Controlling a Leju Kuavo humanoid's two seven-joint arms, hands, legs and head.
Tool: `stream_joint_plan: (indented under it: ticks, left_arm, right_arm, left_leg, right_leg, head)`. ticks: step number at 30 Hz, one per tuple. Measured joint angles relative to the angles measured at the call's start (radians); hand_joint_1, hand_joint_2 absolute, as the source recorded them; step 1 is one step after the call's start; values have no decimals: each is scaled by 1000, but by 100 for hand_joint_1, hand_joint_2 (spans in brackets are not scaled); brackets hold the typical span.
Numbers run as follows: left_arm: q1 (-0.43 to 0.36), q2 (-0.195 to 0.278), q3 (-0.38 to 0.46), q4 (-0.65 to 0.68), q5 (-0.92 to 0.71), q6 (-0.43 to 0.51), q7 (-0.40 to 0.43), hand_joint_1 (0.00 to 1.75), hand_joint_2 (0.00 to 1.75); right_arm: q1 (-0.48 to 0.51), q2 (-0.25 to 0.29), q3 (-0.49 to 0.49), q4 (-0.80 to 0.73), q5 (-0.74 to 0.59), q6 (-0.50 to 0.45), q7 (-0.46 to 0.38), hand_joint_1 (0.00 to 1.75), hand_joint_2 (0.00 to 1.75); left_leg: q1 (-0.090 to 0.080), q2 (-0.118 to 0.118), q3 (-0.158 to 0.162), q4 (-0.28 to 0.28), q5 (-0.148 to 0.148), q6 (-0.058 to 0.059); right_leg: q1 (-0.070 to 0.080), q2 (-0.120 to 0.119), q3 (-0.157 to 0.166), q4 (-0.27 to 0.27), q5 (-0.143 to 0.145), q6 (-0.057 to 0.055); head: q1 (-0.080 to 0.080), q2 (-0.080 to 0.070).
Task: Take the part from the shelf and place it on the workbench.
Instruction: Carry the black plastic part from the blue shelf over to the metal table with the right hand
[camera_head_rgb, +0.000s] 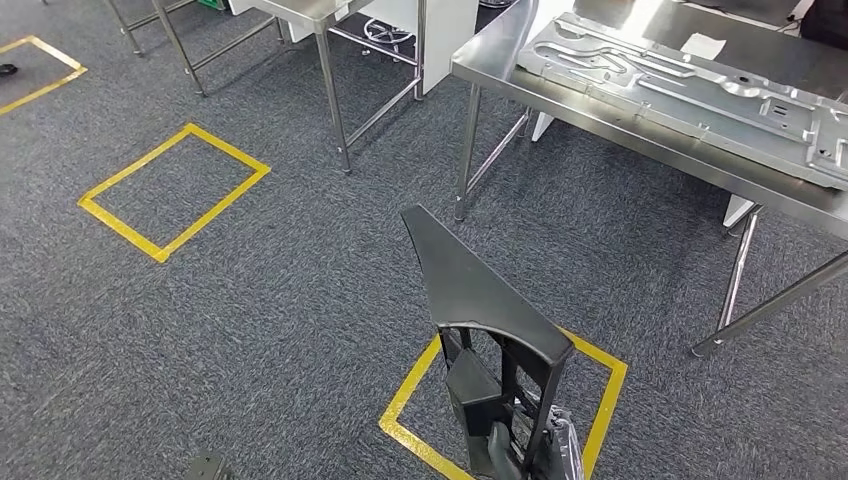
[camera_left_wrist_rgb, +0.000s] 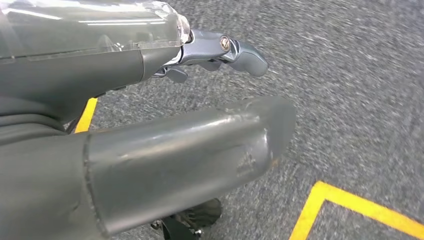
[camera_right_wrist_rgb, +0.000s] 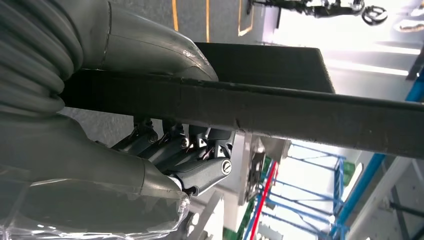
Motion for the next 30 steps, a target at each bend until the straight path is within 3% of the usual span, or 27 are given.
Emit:
stream_joint_plan:
  ticks: [2, 4, 6, 8, 9, 10, 11, 12, 13, 15, 17, 19, 20, 22, 24, 25, 26, 27, 28, 30]
  left_arm:
    - [4, -3, 0, 0, -2, 0, 0, 0, 0]
    - [5, -4, 0, 0, -4, 0, 0, 0, 0]
    - [4, -6, 0, -1, -7, -1, -1, 0, 0]
    - [7, -7, -1, -1, -9, -4, -2, 0, 0]
    - [9, -7, 0, -1, -9, -5, -1, 0, 0]
    - [12, -7, 0, -1, -10, -7, -1, 0, 0]
    - [14, -7, -1, -1, -11, -10, 0, 0, 0]
    - [15, -8, -1, -1, -11, -12, 0, 0, 0]
    - [15, -9, -1, -1, -12, -15, 0, 0, 0]
    - [15, -11, -1, -1, -12, -18, 1, 0, 0]
    - [15, -13, -1, -1, -12, -19, 1, 0, 0]
    - [14, -16, -1, -1, -12, -19, 2, 0, 0]
    - [13, -18, -2, -1, -12, -20, 2, 0, 0]
    - [13, -21, -2, -1, -12, -20, 2, 0, 0]
    - [17, -21, -2, -2, -12, -20, 3, 0, 0]
    - [18, -21, -2, -2, -12, -21, 3, 0, 0]
    - [20, -21, -2, -2, -12, -21, 3, 0, 0]
    - [20, -21, -2, -2, -12, -21, 4, 0, 0]
    - [19, -22, -2, -2, -13, -21, 4, 0, 0]
    - [17, -24, -2, -2, -14, -21, 4, 0, 0]
  right_arm:
    - [0, 0, 0, -2, -1, 0, 0, 175, 175]
    - [1, 0, 0, -4, -2, 0, 0, 175, 175]
    - [2, 0, 0, -5, -3, 0, 0, 175, 175]
    - [3, 0, 0, -6, -3, 0, 1, 175, 175]
    - [4, 1, 1, -6, -3, 0, 2, 175, 175]
    - [5, 0, 0, -6, -3, 0, 3, 175, 175]
    - [6, 0, 0, -6, -3, 0, 5, 175, 175]
    - [7, 0, 0, -6, -3, -1, 8, 175, 175]
    - [8, 0, 0, -6, -3, -2, 11, 175, 175]
    - [9, 0, 0, -7, -3, -4, 14, 175, 175]
    - [11, 0, 0, -9, -3, -5, 16, 175, 175]
    - [16, 0, -1, -13, -3, -7, 19, 175, 175]
    - [19, 0, -2, -15, -3, -7, 21, 175, 175]
    - [22, -1, -2, -19, -3, -8, 24, 175, 175]
    - [22, -2, -2, -22, -3, -9, 27, 175, 175]
    - [23, -2, -2, -22, -3, -9, 28, 175, 175]
    - [25, -3, -2, -22, -3, -9, 30, 175, 175]
    - [26, -4, -3, -22, -3, -9, 31, 175, 175]
    - [26, -4, -3, -22, -3, -9, 31, 175, 175]
    - [26, -4, -3, -24, -3, -9, 32, 175, 175]
  left_leg:
    - [-2, 17, 5, -4, -3, -9]
    - [-1, 31, 11, -6, -6, -19]
    - [0, 6, 4, 24, -31, -30]
    - [1, -34, -40, 122, -88, -37]
    - [2, -42, -72, 188, -118, -39]
    - [2, -45, -98, 241, -134, -41]
    - [3, -46, -111, 265, -132, -43]
    - [5, -47, -107, 251, -110, -44]
    - [7, -54, -84, 198, -72, -46]
    - [15, -98, -26, 69, -15, -47]
    - [17, -129, -2, 13, -7, -38]
    - [14, -113, -2, 10, -5, -20]
    - [14, -102, -1, 6, -3, -13]
    - [16, -77, 1, -1, 2, 0]
    - [12, -50, 0, -3, 2, 6]
    - [11, -36, 0, -3, 1, 7]
    - [10, -22, 1, -3, 0, 8]
    - [9, -10, 2, -3, -2, 7]
    - [8, 2, 5, -3, -4, 6]
    - [6, 23, 14, -5, -9, 3]
  right_leg:
    - [9, -11, 13, -35, 2, -8]
    - [6, 12, 15, -46, 10, -13]
    - [-3, 30, 25, -62, 18, -21]
    - [-7, 47, 29, -69, 22, -27]
    - [-7, 56, 28, -68, 22, -29]
    - [-7, 67, 28, -67, 22, -30]
    - [-8, 80, 28, -65, 22, -29]
    - [-9, 93, 28, -62, 21, -28]
    - [-11, 106, 28, -57, 19, -25]
    - [-14, 130, 22, -41, 11, -13]
    - [-15, 150, 10, -28, 8, 0]
    - [-17, 169, 1, -28, 12, 12]
    - [-17, 163, -3, -24, 9, 17]
    - [-16, 118, -30, 30, -24, 26]
    - [-16, 69, -92, 155, -86, 34]
    - [-18, 59, -122, 213, -107, 36]
    - [-18, 55, -138, 244, -110, 37]
    - [-18, 52, -134, 236, -94, 35]
    - [-17, 46, -109, 189, -63, 31]
    - [-7, 4, -33, 49, -4, 14]
  head:
    - [0, 0]
    - [1, 0]
    - [0, 0]
    - [-4, 0]
    - [-5, 0]
    - [-6, 0]
    - [-6, 0]
    - [-6, 0]
    - [-6, 0]
    - [-7, 0]
    - [-9, 0]
    - [-9, 0]
    - [-8, 0]
    - [-1, 0]
    - [5, 0]
    - [5, 0]
    - [6, 0]
    - [6, 0]
    - [6, 0]
    - [5, 0]
